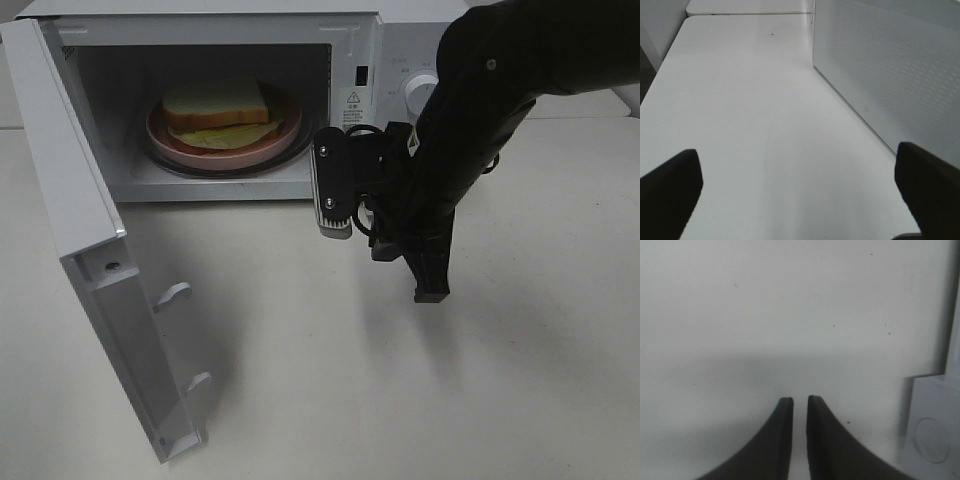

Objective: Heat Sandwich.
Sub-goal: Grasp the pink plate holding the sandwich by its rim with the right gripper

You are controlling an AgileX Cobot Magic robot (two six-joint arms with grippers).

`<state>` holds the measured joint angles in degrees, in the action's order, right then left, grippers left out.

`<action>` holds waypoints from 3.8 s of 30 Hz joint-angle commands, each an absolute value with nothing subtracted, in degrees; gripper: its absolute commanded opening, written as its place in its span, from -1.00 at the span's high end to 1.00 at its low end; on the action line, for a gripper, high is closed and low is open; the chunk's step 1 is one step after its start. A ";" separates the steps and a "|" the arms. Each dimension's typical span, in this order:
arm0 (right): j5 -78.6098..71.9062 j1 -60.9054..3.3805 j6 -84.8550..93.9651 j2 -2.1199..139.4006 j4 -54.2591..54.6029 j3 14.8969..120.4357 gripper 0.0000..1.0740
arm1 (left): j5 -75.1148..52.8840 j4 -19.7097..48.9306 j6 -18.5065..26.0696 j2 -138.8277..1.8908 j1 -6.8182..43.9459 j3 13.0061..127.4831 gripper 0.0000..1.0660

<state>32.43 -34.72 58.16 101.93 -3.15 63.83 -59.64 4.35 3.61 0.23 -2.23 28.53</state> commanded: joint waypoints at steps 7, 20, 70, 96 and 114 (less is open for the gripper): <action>28.48 -34.66 61.42 101.47 -7.10 64.11 -0.34 | -59.53 4.35 3.50 1.66 -2.18 28.36 -0.90; 27.16 -34.89 62.11 101.47 -7.10 64.57 -0.85 | -59.53 4.35 3.50 1.66 -2.18 28.36 -0.90; 24.58 -37.36 64.34 123.87 -8.77 95.11 -0.66 | -59.53 4.35 3.50 1.66 -2.18 28.36 -0.90; 32.83 -37.36 62.68 136.42 -10.08 111.78 -0.57 | -59.53 4.24 3.50 1.66 -2.18 28.36 -0.90; 32.20 -37.53 62.11 139.57 -11.52 116.77 -0.52 | -59.53 4.18 3.50 1.66 -2.18 28.36 -0.90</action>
<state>32.31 -37.36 62.91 138.14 -11.57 114.82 -59.64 4.30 3.61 0.23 -2.23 28.53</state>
